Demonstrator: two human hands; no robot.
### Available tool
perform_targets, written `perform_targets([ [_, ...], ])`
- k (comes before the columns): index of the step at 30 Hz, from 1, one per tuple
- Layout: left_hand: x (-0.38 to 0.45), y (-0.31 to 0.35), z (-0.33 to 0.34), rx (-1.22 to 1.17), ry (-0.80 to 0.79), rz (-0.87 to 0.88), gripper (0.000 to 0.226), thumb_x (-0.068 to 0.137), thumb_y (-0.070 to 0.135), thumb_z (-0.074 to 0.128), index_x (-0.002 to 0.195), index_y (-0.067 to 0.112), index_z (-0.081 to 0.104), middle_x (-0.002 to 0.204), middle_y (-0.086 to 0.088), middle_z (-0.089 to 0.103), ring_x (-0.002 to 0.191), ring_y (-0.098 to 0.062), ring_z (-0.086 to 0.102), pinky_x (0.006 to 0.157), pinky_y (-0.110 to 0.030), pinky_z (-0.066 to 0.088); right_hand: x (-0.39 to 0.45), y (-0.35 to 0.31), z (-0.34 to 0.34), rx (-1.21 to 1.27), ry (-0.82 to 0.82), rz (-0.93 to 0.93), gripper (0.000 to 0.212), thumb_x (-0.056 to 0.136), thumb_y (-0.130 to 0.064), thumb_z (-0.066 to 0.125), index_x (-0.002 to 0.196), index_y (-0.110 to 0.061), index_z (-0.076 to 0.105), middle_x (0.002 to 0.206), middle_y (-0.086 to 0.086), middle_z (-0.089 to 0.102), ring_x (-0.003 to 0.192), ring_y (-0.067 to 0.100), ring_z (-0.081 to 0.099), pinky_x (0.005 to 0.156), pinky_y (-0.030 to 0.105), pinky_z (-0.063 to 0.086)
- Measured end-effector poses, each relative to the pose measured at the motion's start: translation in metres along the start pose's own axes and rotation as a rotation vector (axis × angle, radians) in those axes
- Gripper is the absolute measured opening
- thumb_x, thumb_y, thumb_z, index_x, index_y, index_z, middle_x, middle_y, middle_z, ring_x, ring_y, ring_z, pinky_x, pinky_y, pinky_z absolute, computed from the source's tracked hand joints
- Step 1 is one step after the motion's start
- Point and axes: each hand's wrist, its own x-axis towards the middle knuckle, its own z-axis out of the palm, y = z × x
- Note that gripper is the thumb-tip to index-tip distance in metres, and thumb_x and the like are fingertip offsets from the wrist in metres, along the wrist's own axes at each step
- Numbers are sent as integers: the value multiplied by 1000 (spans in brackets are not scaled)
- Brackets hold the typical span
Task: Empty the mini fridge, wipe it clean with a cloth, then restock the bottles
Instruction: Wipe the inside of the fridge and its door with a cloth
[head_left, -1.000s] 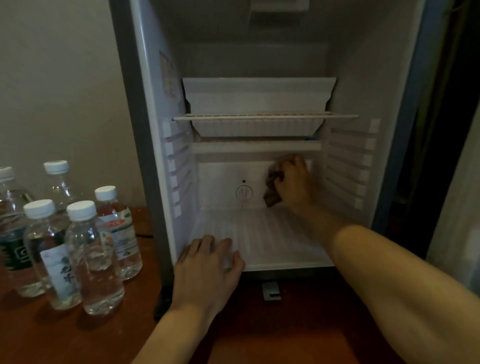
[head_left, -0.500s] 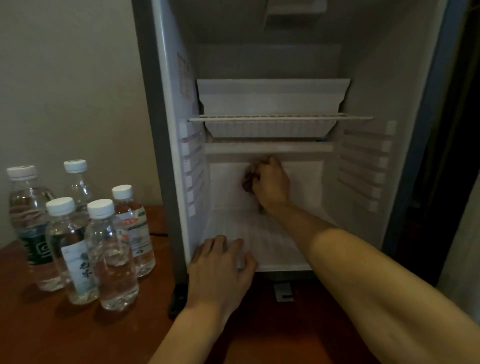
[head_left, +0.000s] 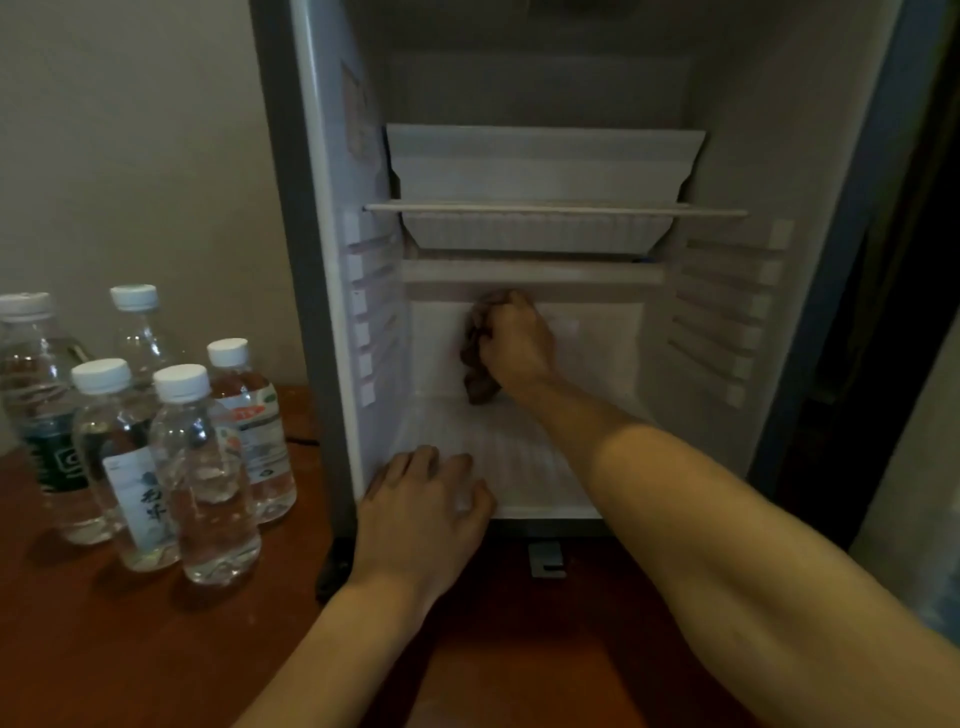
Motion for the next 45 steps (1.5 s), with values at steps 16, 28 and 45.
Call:
perform_targets([
  [16, 1, -4, 6, 120, -79, 44, 73, 88, 58, 8, 134, 33, 58, 135, 6, 58, 118, -20, 52, 96, -35, 45, -7, 64, -30, -102, 100, -50, 24, 78, -4, 59, 100, -8, 68, 117, 14, 56, 109, 34, 53, 92, 37, 48],
  [28, 1, -2, -3, 40, -42, 41, 55, 92, 59, 21, 117, 34, 63, 114, 5, 61, 108, -19, 55, 91, -36, 45, -2, -53, 49, -91, -79, -211, 22, 69, -17, 67, 91, -16, 71, 111, 12, 63, 99, 37, 59, 82, 40, 55],
  [45, 1, -4, 5, 76, -33, 20, 70, 89, 60, 17, 131, 30, 64, 128, 3, 63, 112, -21, 57, 94, -37, 49, -6, 103, -65, -225, 49, 74, 21, 81, -7, 61, 101, -4, 67, 126, 17, 52, 105, 39, 56, 93, 45, 49],
])
